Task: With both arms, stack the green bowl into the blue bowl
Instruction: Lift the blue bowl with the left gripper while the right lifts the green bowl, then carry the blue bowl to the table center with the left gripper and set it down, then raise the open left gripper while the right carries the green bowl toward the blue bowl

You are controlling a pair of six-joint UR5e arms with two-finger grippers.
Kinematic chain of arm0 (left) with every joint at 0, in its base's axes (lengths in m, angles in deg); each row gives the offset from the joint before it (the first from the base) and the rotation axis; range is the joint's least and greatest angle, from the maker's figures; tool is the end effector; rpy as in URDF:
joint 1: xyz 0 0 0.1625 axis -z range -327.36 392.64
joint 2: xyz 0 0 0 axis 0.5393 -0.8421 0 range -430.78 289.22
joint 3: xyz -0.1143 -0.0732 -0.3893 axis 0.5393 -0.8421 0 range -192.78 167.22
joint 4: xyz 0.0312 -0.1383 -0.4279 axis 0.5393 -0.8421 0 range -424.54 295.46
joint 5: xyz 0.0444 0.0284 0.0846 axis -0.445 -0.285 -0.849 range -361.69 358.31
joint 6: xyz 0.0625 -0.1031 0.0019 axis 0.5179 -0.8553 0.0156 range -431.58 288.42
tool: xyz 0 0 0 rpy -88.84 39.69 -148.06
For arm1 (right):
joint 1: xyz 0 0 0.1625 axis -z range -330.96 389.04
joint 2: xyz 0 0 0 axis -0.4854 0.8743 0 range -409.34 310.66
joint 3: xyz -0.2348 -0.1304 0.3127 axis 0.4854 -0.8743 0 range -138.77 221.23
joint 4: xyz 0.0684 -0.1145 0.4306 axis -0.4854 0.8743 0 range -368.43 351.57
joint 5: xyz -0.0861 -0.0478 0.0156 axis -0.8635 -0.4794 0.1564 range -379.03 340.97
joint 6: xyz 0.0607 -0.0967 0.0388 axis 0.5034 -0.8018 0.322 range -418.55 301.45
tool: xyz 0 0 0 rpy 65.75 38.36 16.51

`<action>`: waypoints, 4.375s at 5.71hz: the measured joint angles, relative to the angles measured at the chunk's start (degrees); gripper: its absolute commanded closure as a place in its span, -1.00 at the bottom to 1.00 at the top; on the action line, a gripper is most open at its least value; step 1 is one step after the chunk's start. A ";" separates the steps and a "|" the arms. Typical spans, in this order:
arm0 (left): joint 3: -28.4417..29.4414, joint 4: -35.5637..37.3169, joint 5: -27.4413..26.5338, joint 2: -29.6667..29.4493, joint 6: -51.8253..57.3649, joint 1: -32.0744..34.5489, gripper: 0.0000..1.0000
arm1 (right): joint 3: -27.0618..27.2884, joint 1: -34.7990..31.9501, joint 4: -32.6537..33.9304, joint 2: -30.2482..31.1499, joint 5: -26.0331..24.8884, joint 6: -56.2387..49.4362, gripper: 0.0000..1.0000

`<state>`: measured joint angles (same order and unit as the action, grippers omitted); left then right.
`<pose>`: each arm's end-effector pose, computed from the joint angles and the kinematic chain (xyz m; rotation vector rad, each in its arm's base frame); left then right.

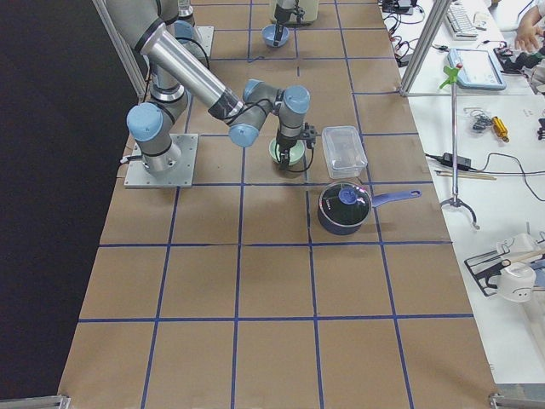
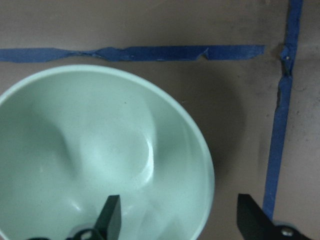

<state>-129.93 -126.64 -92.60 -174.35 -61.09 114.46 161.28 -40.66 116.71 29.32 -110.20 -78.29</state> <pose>-0.0598 -0.5072 0.1426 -0.0655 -3.1007 -0.3479 -0.0473 -0.5050 0.1512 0.0136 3.1188 0.1711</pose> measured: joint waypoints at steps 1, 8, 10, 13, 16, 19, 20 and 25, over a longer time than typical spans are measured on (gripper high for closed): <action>0.06 0.03 0.04 -0.33 -1.00 0.04 0.98 | -0.05 0.00 0.01 0.09 0.02 0.01 0.52; 27.55 -2.40 1.19 -14.46 -29.75 26.86 0.98 | -18.86 -0.07 -21.63 2.52 0.31 1.26 0.86; 33.30 -2.77 1.27 -18.76 -32.52 31.85 0.94 | -29.67 -1.46 -36.67 3.81 0.00 1.98 0.86; 33.32 -2.65 1.24 -20.63 -32.98 34.44 -0.08 | -32.09 -3.63 -40.07 4.69 -0.40 3.07 0.85; 33.24 -2.42 1.25 -20.03 -32.83 35.12 -0.98 | -31.86 -3.69 -40.11 4.63 -0.33 3.06 0.85; 33.22 -15.76 2.46 -7.80 -23.67 27.80 -0.96 | -31.81 -3.97 -39.54 4.37 0.05 4.51 0.85; 33.32 -24.40 2.79 -1.69 -16.69 23.44 -0.96 | -31.78 -5.36 -39.28 4.11 0.39 7.66 0.85; 30.62 -34.58 2.28 13.04 -5.36 10.08 -0.97 | -31.97 -29.87 -28.28 -1.94 10.83 41.13 0.86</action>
<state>-99.31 -161.22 -90.32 -161.31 -66.46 124.54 129.31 -70.53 88.44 27.38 -99.37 -37.16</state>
